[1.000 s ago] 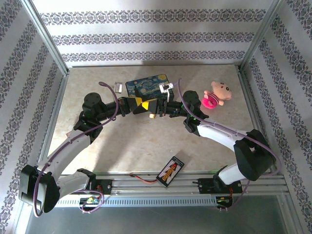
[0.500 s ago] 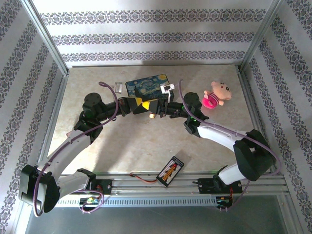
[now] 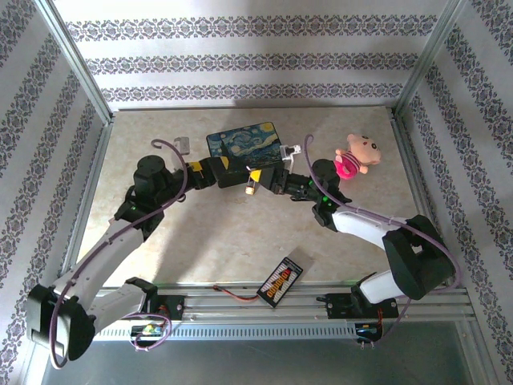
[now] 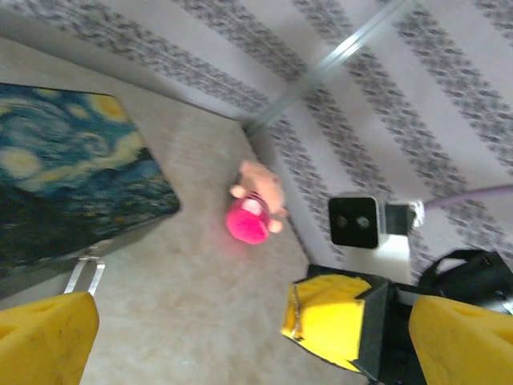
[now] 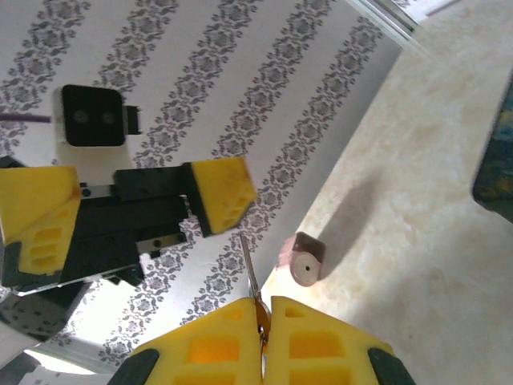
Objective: Unlock a padlock with a key
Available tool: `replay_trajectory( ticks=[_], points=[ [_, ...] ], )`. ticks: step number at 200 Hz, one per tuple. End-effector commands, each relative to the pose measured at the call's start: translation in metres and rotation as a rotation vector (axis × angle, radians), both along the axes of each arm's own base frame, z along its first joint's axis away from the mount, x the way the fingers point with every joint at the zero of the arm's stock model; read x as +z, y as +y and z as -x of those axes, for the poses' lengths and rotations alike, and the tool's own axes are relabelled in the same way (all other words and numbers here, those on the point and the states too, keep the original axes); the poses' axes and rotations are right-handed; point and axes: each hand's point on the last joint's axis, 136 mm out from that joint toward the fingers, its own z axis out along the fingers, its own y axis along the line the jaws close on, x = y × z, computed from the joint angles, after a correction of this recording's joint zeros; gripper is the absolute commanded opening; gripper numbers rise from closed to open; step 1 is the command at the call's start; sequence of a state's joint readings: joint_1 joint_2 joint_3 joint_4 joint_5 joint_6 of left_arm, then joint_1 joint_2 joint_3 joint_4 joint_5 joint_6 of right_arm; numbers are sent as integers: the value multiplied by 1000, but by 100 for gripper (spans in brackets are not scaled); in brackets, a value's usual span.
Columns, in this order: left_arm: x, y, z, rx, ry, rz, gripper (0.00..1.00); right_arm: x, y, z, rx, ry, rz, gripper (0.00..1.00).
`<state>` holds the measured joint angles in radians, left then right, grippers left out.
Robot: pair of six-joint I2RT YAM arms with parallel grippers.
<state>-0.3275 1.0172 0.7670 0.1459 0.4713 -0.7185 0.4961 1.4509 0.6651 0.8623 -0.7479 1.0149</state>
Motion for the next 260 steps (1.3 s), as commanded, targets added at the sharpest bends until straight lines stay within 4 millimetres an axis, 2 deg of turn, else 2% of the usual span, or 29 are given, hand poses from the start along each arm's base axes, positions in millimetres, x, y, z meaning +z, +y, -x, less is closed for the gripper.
replay_trajectory(
  ticks=[1, 37, 71, 92, 124, 142, 179, 203, 227, 260],
  points=[
    [-3, 26, -1, 142, -13, -136, 99, -8, -10, 3, -18, 21, -2, 0],
    [-30, 30, -3, 200, 69, -252, 99, -20, -31, 6, -63, 47, 23, 0],
    [-62, 17, -5, 230, 142, -400, 99, -30, -52, 8, -131, 77, 57, 0],
    [-80, 6, -9, 248, 171, -472, 99, -44, -66, 12, -178, 119, 105, 0],
    [-101, -26, -18, 190, 185, -484, 100, -52, -88, 16, -241, 147, 124, 0],
    [-115, -45, -22, 147, 187, -500, 96, -61, -102, 16, -289, 182, 146, 0],
    [-150, -77, -28, 76, 240, -630, 96, -74, -122, 19, -364, 235, 203, 0],
    [-182, -81, -37, 78, 325, -749, 86, -88, -136, 22, -431, 271, 302, 0],
    [-207, -81, -44, 86, 368, -844, 86, -95, -146, 26, -474, 291, 361, 0],
    [-226, -70, -58, 145, 384, -978, 86, -100, -153, 29, -500, 302, 401, 0]
  ],
)
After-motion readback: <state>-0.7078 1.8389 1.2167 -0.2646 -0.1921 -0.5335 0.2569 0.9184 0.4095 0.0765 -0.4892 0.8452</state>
